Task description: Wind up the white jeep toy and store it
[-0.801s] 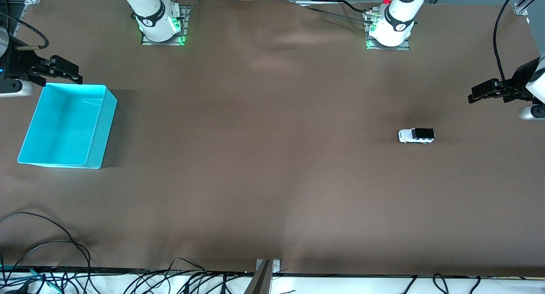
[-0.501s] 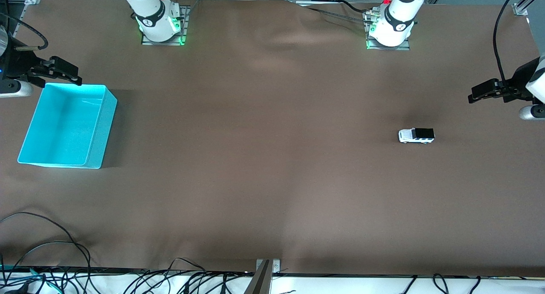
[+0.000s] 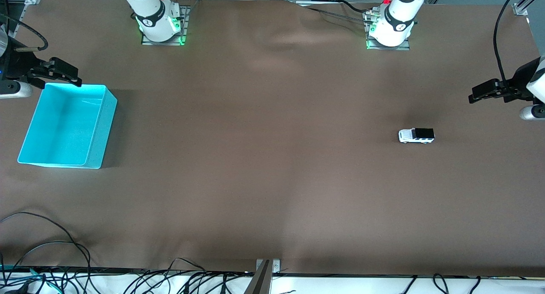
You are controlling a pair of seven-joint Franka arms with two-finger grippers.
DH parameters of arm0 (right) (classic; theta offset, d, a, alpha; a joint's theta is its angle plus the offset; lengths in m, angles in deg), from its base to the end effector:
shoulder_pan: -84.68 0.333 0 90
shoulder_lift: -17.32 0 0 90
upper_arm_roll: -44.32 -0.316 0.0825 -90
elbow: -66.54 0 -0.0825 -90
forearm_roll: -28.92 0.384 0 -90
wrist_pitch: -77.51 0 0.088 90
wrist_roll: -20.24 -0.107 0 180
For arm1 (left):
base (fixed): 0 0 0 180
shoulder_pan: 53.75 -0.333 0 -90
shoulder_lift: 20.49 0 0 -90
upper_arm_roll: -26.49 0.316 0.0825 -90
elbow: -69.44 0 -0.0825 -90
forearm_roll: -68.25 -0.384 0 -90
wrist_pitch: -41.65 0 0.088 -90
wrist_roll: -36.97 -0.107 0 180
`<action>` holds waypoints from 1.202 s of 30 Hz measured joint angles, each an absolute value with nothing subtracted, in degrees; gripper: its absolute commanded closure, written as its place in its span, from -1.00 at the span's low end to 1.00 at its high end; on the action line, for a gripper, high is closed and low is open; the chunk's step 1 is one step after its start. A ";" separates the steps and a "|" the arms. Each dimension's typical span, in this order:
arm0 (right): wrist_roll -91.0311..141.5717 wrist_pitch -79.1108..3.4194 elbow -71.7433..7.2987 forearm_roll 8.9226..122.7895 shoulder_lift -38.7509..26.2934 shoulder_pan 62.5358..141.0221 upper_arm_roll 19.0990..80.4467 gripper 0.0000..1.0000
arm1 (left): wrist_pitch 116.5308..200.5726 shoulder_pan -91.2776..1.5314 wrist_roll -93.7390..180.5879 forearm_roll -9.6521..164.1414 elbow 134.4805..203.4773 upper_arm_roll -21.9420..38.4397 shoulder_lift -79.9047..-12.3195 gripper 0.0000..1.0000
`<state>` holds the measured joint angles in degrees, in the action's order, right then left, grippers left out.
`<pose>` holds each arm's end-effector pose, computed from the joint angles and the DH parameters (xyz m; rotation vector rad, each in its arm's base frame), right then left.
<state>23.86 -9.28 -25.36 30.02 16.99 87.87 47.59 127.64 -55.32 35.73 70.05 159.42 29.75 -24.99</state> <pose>0.5487 0.0015 0.6012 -3.1147 -0.0965 0.1470 0.5659 0.0431 0.5751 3.0970 0.0975 -0.2272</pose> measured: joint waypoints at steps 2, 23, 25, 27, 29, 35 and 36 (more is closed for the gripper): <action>23.86 -9.35 -25.37 30.02 16.96 87.81 47.62 -1.00 | 127.67 -55.48 35.75 70.05 159.42 29.85 -25.00 -1.00; 23.84 -12.21 -25.37 30.02 14.94 87.59 48.09 -1.00 | 127.80 -56.56 46.74 70.05 159.28 30.01 -28.19 -1.00; 23.84 -12.21 -25.36 30.00 14.94 87.59 48.09 -1.00 | 127.81 -56.56 50.40 70.05 159.28 30.01 -28.66 -1.00; 23.84 -12.21 -25.34 29.93 14.94 87.59 48.09 -1.00 | 127.85 -56.56 54.44 70.05 159.28 30.01 -29.15 -1.00; 23.84 -12.21 -25.31 29.88 14.94 87.59 48.09 -1.00 | 127.90 -56.55 58.09 70.04 159.28 30.01 -29.58 -1.00; 23.84 -12.21 -25.26 29.84 14.94 87.59 48.09 -1.00 | 128.05 -56.53 70.83 70.04 159.28 29.97 -30.97 -1.00; 23.84 -12.21 -25.25 29.84 14.94 87.59 48.09 -1.00 | 128.21 -56.53 73.25 70.04 159.29 29.96 -31.26 -1.00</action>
